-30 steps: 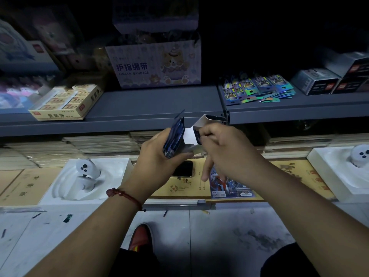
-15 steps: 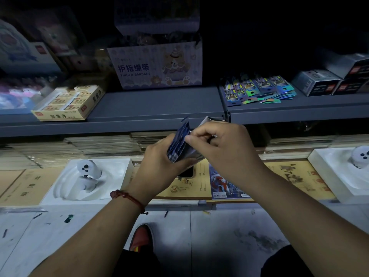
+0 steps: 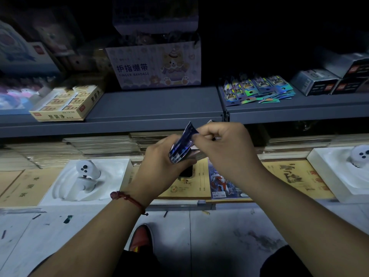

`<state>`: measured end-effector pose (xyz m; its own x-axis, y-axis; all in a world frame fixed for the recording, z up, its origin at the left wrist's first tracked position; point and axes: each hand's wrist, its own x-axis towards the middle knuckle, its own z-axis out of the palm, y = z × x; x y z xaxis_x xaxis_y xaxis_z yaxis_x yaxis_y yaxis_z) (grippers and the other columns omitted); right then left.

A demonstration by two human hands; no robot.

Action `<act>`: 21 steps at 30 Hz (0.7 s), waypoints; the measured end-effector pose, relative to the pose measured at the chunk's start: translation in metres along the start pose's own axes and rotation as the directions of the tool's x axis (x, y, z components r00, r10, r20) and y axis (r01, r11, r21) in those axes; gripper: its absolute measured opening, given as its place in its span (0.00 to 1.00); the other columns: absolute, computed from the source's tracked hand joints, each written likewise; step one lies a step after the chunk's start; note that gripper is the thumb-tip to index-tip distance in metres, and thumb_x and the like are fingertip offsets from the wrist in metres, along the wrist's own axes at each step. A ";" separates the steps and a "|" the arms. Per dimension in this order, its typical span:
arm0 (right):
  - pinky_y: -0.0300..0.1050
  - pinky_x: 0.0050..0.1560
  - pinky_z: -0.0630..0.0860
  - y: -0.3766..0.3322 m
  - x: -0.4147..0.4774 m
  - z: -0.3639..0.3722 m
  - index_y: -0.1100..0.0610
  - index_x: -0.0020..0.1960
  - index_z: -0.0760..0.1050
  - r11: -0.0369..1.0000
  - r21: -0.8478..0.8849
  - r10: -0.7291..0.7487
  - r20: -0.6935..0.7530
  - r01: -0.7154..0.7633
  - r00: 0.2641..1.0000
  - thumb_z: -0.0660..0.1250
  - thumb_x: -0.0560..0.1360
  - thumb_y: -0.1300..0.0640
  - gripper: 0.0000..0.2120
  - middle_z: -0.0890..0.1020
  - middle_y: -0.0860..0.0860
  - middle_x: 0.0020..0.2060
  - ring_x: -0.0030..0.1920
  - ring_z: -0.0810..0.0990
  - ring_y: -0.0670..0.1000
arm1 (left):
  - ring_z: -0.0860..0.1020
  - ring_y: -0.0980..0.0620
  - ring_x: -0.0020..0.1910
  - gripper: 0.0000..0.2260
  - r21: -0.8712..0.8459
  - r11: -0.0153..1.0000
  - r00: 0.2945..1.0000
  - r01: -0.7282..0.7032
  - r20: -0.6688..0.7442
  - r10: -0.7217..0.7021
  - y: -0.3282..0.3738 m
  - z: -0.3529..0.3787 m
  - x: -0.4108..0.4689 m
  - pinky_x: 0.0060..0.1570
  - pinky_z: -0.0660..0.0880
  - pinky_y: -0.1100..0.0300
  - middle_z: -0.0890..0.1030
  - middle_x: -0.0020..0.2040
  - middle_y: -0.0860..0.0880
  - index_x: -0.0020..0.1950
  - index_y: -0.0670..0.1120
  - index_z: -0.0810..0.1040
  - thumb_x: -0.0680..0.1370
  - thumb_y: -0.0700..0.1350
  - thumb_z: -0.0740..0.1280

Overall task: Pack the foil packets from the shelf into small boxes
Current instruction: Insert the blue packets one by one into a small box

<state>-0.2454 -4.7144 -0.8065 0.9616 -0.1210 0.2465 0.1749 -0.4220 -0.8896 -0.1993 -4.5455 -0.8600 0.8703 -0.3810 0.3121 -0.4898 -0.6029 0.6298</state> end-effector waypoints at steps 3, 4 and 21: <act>0.38 0.32 0.77 -0.001 0.000 0.001 0.56 0.40 0.85 0.994 0.100 0.052 -0.049 -0.047 0.997 0.75 0.75 0.60 0.05 0.84 0.50 0.30 0.30 0.81 0.45 | 0.80 0.62 0.49 0.20 -0.040 0.999 0.999 0.036 0.005 -0.036 0.000 0.000 -0.001 0.47 0.75 0.72 0.82 0.52 0.58 0.63 0.54 0.78 0.73 0.56 0.77; 0.35 0.28 0.73 -0.001 0.001 0.002 0.56 0.39 0.84 0.986 0.151 0.076 -0.069 -0.065 0.995 0.76 0.74 0.60 0.06 0.83 0.50 0.29 0.26 0.78 0.43 | 0.81 0.62 0.49 0.20 -0.052 0.997 0.999 0.050 0.005 -0.050 0.000 -0.001 -0.001 0.47 0.77 0.69 0.83 0.52 0.58 0.63 0.54 0.78 0.73 0.57 0.76; 0.34 0.24 0.66 -0.007 0.000 -0.011 0.59 0.41 0.77 0.981 0.179 0.096 -0.094 -0.078 0.991 0.72 0.79 0.56 0.10 0.75 0.48 0.21 0.18 0.70 0.43 | 0.81 0.59 0.52 0.24 -0.098 0.991 0.996 0.091 0.026 -0.088 -0.002 -0.005 -0.001 0.49 0.79 0.65 0.84 0.55 0.55 0.65 0.51 0.78 0.72 0.57 0.76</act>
<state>-0.2488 -4.7210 -0.7962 0.9497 -0.2452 0.1947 0.1340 -0.2437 -0.9605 -0.1993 -4.5405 -0.8580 0.9086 -0.3441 0.2367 -0.4014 -0.5632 0.7223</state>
